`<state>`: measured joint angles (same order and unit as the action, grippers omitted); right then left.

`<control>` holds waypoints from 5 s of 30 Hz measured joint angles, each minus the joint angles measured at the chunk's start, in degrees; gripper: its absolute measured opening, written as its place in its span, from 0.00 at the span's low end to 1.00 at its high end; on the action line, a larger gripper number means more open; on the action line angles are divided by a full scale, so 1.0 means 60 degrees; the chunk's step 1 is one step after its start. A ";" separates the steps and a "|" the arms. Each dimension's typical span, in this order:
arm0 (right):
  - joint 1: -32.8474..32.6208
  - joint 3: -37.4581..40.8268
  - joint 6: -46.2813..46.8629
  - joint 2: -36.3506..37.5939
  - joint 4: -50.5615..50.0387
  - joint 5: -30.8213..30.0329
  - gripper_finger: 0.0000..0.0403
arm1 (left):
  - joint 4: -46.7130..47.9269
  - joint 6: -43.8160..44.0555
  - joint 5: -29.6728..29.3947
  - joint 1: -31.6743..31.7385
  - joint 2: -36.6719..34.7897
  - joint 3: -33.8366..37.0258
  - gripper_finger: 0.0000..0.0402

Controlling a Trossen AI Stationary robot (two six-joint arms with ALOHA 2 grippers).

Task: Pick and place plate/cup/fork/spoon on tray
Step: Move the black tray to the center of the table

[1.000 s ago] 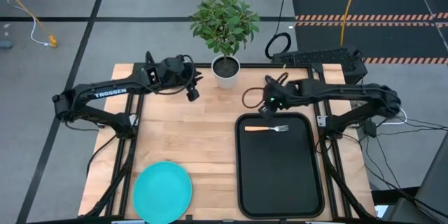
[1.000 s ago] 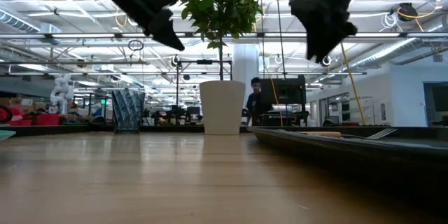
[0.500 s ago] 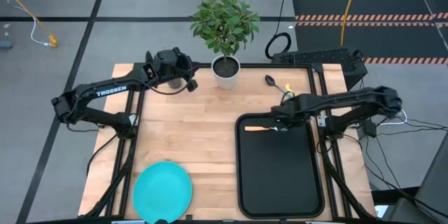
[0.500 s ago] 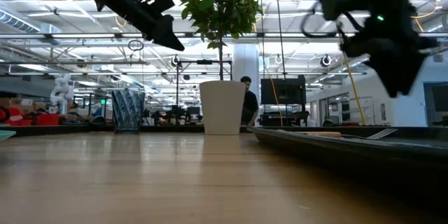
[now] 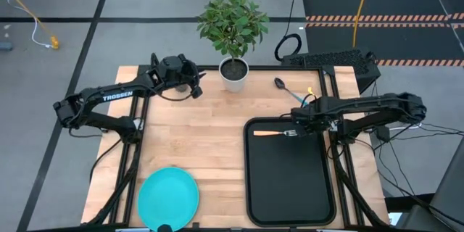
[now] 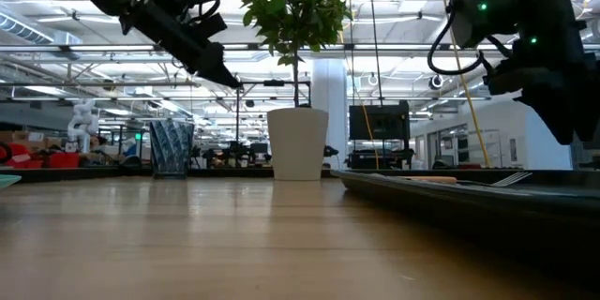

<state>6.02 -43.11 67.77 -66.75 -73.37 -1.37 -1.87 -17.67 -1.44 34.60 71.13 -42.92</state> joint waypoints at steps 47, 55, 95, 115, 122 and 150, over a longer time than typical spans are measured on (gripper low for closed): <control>-0.4032 -0.1378 0.3964 -0.3919 0.4851 0.2138 0.42 | -0.0507 -0.0037 0.0013 0.0097 0.0000 0.0030 0.19; -0.4205 -0.1415 0.3840 -0.4496 0.4922 0.2545 0.42 | -0.0510 -0.0037 0.0013 0.0097 0.0000 0.0030 0.19; -0.3900 -0.1378 -0.2679 -0.5033 0.6171 -0.0184 0.33 | -0.0520 -0.0066 0.0009 0.0097 0.0000 0.0030 0.19; -0.3231 -0.3400 -0.2645 -0.3926 0.3484 -0.0774 0.33 | -0.0517 -0.0049 -0.0001 0.0097 0.0000 0.0030 0.19; -0.2964 -0.3064 0.0907 -0.2805 0.0471 -0.1031 0.33 | -0.0510 -0.0044 -0.0001 0.0097 -0.0004 0.0030 0.19; -0.2946 0.1081 0.0839 -0.0782 0.3249 -0.0546 0.33 | -0.0506 -0.0034 0.0002 0.0097 -0.0004 0.0030 0.19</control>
<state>-11.66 -36.62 72.81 -71.44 -53.87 -4.64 -4.91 -17.87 -1.43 35.18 71.11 -42.74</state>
